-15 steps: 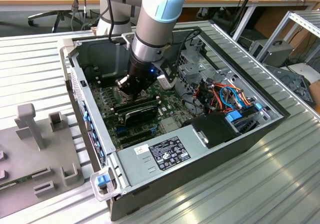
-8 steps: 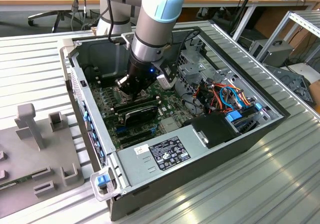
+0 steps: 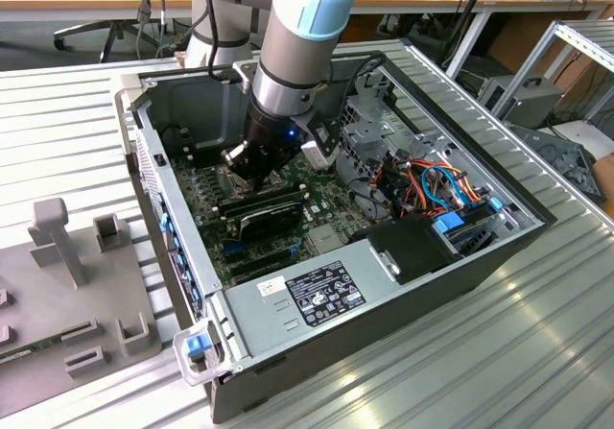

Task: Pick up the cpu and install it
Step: 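Install the second cpu locking lever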

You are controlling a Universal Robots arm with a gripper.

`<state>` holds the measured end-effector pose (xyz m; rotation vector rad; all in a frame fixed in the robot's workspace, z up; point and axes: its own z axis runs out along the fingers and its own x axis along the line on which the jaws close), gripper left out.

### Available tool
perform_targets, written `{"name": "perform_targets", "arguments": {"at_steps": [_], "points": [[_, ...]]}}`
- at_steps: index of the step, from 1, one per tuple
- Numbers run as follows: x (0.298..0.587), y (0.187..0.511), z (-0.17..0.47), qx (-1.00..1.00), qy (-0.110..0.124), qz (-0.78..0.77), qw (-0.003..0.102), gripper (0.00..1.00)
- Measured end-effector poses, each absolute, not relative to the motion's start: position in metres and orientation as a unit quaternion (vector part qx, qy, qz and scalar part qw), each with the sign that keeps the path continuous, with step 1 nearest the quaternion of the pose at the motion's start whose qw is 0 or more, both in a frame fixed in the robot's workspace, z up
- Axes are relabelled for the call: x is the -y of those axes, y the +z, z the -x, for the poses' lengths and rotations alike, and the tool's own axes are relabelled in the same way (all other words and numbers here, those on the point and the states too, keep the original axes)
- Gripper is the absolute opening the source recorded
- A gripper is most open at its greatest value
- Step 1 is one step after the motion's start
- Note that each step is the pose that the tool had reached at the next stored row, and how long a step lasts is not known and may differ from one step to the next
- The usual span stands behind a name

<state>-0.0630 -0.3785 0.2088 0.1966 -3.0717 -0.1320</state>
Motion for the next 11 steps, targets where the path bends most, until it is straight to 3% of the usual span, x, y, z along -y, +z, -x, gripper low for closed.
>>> {"name": "perform_targets", "arguments": {"at_steps": [11], "points": [[0.3786,0.2121,0.053,0.996,-0.043,-0.064,0.033,0.11]]}}
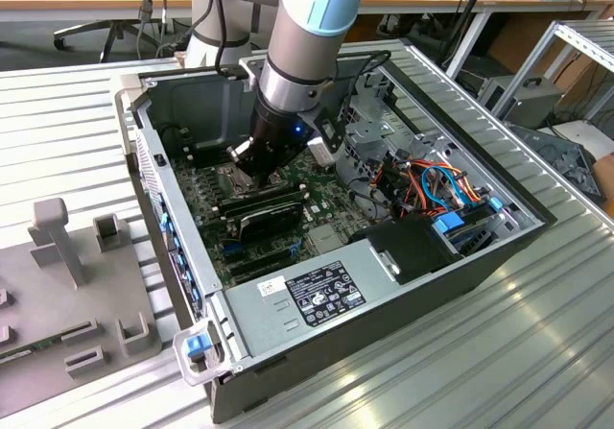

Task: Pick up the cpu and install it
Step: 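Install the second cpu locking lever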

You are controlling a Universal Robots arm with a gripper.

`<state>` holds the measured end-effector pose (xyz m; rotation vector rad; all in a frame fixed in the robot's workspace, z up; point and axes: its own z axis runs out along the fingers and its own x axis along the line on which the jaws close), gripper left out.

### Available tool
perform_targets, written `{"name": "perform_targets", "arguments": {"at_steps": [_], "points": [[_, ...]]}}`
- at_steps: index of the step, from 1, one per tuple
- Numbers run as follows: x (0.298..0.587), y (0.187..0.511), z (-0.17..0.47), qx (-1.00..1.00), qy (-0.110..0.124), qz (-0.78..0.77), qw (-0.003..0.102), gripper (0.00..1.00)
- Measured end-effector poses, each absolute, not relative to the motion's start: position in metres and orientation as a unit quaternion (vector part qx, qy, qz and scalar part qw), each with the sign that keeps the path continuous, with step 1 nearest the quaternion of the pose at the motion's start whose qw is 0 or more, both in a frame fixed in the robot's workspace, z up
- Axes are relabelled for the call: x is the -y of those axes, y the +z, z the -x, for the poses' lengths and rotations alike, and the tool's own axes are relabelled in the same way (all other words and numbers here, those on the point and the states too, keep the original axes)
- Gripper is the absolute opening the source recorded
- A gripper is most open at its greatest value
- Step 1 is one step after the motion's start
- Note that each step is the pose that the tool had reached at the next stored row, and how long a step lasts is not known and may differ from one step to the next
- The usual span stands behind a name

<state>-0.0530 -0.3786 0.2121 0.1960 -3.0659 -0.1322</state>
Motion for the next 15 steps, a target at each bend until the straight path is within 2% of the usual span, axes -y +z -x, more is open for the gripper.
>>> {"name": "perform_targets", "arguments": {"at_steps": [4,5,8,15], "points": [[0.379,0.212,0.046,0.996,-0.043,-0.064,0.036,0.11],[0.379,0.216,0.029,0.996,-0.044,-0.063,0.041,0.11],[0.394,0.223,0.038,0.996,-0.044,-0.063,0.041,0.11],[0.394,0.217,0.048,0.996,-0.044,-0.063,0.041,0.11]]}}
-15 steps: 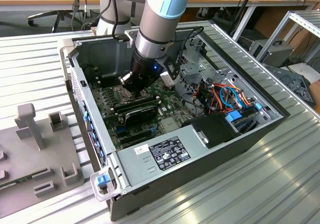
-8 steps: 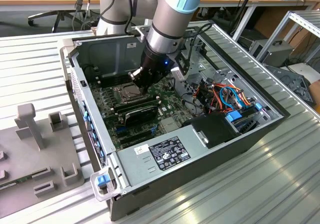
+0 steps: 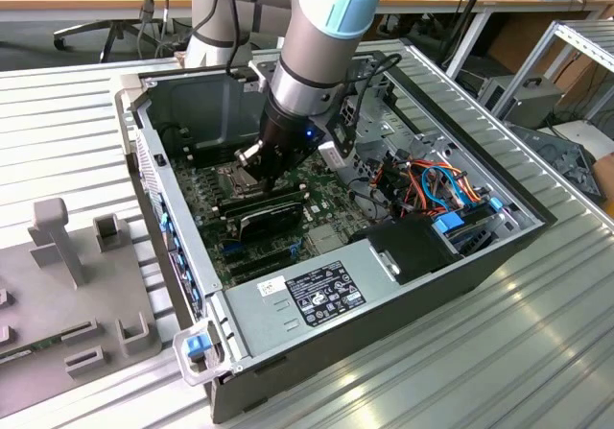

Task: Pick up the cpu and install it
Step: 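Install the second cpu locking lever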

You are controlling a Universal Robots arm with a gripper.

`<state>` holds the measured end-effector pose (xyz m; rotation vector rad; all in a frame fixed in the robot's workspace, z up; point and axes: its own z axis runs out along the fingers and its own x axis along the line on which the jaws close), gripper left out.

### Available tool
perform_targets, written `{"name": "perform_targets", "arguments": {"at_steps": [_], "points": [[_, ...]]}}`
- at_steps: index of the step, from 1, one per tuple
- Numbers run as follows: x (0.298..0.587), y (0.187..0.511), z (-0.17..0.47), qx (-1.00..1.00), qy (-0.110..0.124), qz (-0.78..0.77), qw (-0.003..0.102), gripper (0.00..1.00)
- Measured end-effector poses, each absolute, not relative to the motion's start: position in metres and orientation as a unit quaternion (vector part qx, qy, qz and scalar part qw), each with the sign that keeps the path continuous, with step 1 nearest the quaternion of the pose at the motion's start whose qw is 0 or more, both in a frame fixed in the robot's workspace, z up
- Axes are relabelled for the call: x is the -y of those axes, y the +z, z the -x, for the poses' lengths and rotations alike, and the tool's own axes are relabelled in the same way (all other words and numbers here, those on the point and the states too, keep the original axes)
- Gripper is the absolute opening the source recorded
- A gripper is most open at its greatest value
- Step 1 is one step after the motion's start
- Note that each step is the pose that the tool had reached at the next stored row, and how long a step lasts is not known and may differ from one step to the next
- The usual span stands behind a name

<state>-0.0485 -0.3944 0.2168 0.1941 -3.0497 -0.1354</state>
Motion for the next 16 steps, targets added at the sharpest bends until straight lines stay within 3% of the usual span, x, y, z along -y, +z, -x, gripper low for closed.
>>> {"name": "perform_targets", "arguments": {"at_steps": [16], "points": [[0.39,0.201,0.056,0.996,-0.044,-0.063,0.04,0.11]]}}
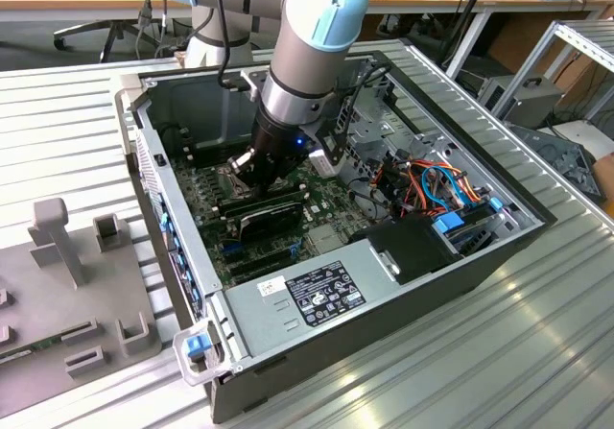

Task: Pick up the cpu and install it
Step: 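Install the second cpu locking lever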

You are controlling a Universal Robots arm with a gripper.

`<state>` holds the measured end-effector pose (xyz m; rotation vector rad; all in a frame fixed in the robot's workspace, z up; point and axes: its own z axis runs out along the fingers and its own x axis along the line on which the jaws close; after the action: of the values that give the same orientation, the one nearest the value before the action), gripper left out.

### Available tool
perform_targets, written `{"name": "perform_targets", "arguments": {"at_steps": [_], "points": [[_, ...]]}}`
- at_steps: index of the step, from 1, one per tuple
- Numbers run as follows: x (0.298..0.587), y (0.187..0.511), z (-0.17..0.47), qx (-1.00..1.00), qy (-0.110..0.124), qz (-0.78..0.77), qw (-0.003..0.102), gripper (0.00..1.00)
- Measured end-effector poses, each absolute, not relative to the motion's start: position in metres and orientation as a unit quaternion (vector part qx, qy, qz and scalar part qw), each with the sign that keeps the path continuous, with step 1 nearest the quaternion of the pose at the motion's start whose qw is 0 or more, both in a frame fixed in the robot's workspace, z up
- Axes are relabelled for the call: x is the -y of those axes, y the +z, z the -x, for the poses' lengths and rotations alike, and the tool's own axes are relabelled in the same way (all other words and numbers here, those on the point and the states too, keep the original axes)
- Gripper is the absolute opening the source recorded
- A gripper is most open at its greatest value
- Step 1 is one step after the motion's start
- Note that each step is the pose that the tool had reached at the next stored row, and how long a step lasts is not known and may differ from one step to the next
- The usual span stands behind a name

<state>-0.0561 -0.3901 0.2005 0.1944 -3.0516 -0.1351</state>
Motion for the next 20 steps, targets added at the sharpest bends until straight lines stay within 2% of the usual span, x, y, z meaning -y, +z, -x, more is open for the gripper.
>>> {"name": "perform_targets", "arguments": {"at_steps": [14,20], "points": [[0.385,0.197,0.062,0.996,-0.043,-0.063,0.04,0.11],[0.384,0.21,0.063,0.996,-0.044,-0.063,0.039,0.11]]}}
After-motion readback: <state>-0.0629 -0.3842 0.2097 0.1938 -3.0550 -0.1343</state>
